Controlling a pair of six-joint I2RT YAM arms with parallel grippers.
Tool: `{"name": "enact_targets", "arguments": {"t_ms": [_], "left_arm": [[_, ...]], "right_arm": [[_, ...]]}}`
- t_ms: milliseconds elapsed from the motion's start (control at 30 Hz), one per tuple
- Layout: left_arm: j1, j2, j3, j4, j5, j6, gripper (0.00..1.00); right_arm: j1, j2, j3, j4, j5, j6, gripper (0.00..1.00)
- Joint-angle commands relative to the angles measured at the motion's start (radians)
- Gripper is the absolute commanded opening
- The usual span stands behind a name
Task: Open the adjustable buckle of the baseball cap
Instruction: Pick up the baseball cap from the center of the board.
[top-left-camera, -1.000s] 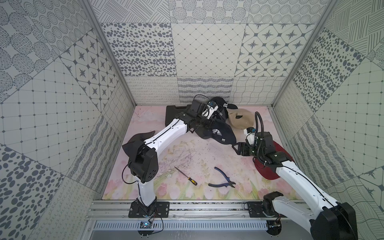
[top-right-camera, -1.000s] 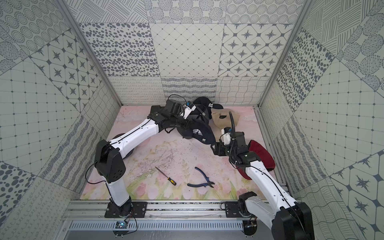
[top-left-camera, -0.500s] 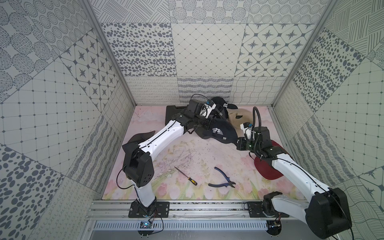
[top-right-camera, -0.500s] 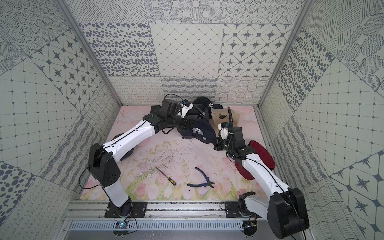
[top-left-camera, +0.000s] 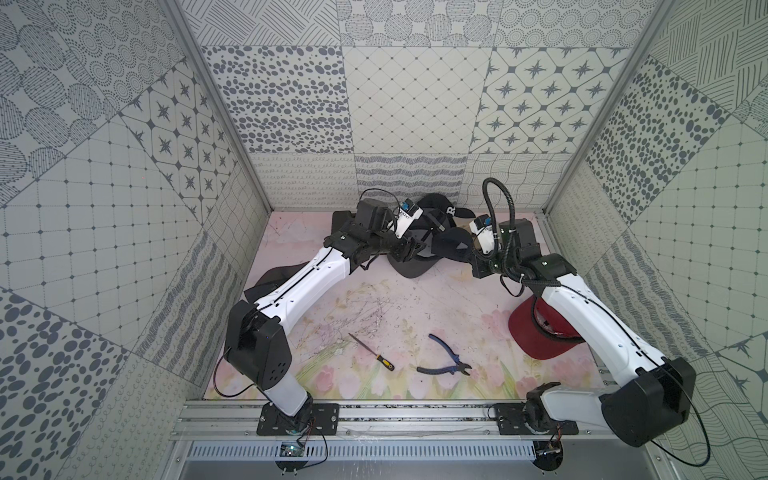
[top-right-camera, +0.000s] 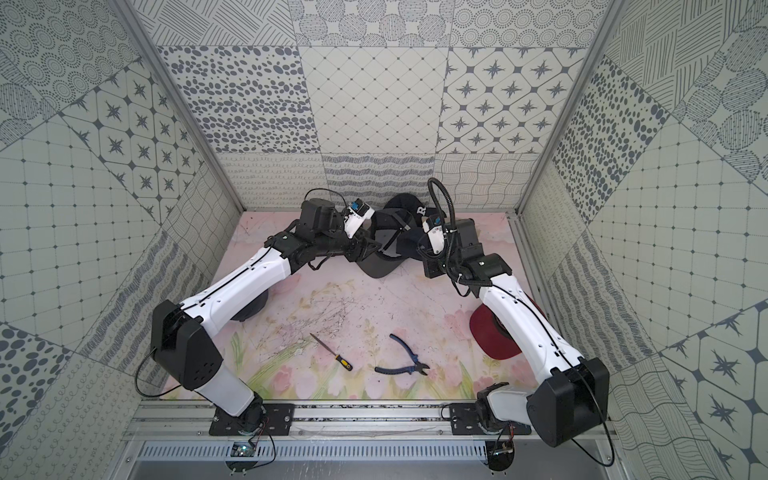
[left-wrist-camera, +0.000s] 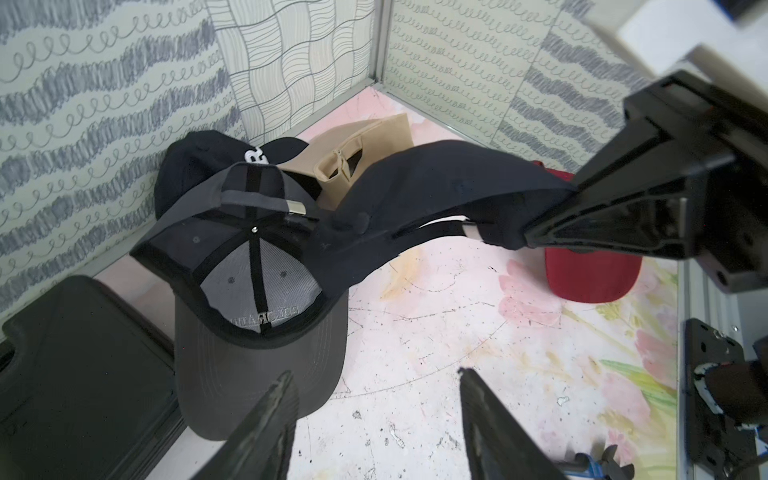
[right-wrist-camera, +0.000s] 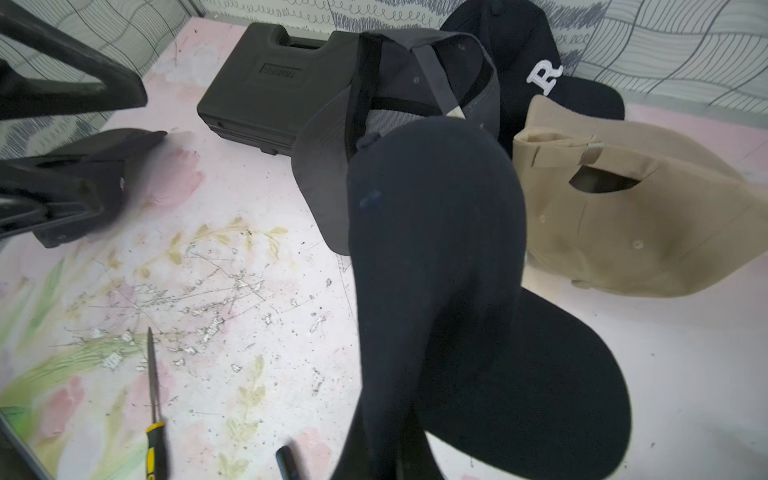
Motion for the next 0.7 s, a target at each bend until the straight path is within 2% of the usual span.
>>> {"name": "enact_targets", "arguments": {"t_ms": [0,133,267,500,667], "left_arm": [[-0.013,-0.014,-0.016,0.048,0.192,0.221,0.64],[-0.043,-0.020,-0.020,0.032,0.150,0.285,0.66],[-0.048,-0.008,-0.004,-0.015,0.175,0.312,0.65],[-0.079,0.007,0.008,-0.086,0.226,0.377,0.65],[-0.088,0.021,0.008,-0.109,0.218,0.394,0.65]], "right_arm": [[0.025,0.031,0.072,-0.087,0.075,-0.111,0.00],[0.060,0.056,0.106,-0.125,0.075,-0.163,0.00],[0.096,0.079,0.129,-0.155,0.040,-0.202,0.00],[0.152,0.106,0.154,-0.174,0.053,-0.231,0.00],[0.164,0.101,0.172,-0.178,0.020,-0.246,0.00]]}}
